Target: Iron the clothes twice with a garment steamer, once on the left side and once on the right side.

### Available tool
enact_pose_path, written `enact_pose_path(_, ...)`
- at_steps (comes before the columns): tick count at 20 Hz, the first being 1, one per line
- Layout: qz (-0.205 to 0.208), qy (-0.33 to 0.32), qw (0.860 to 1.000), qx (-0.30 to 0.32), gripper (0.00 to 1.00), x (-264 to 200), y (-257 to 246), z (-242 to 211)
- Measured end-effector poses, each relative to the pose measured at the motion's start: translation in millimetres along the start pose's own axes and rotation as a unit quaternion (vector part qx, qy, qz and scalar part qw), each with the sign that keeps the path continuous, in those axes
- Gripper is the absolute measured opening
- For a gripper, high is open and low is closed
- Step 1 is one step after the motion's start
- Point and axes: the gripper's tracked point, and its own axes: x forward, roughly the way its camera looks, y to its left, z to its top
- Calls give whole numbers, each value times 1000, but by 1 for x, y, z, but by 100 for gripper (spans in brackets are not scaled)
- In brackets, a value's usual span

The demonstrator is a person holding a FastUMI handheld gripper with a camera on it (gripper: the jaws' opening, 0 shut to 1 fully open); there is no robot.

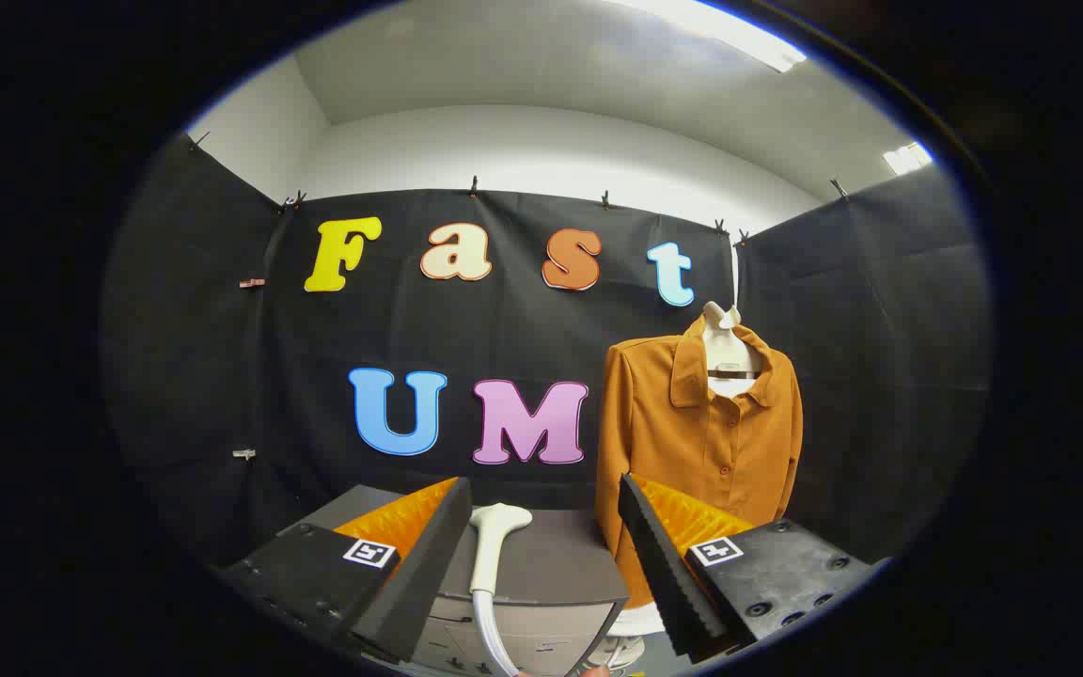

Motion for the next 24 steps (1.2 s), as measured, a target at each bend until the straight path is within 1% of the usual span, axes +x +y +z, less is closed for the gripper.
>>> enact_pose_path(4, -4, 13, 1000, 15, 98, 1, -1, -8)
enact_pose_path(10, -9, 17, 1000, 9, 97, 0, -5, -10)
enact_pose_path(18, -5, 29, 999, 20, 97, 1, -2, -17)
enact_pose_path(20, 2, 50, 998, 25, 98, 5, 3, -28)
enact_pose_path(22, 17, 88, 996, 26, 98, 13, 15, -47)
enact_pose_path(24, 34, 134, 990, 27, 98, 22, 27, -70)
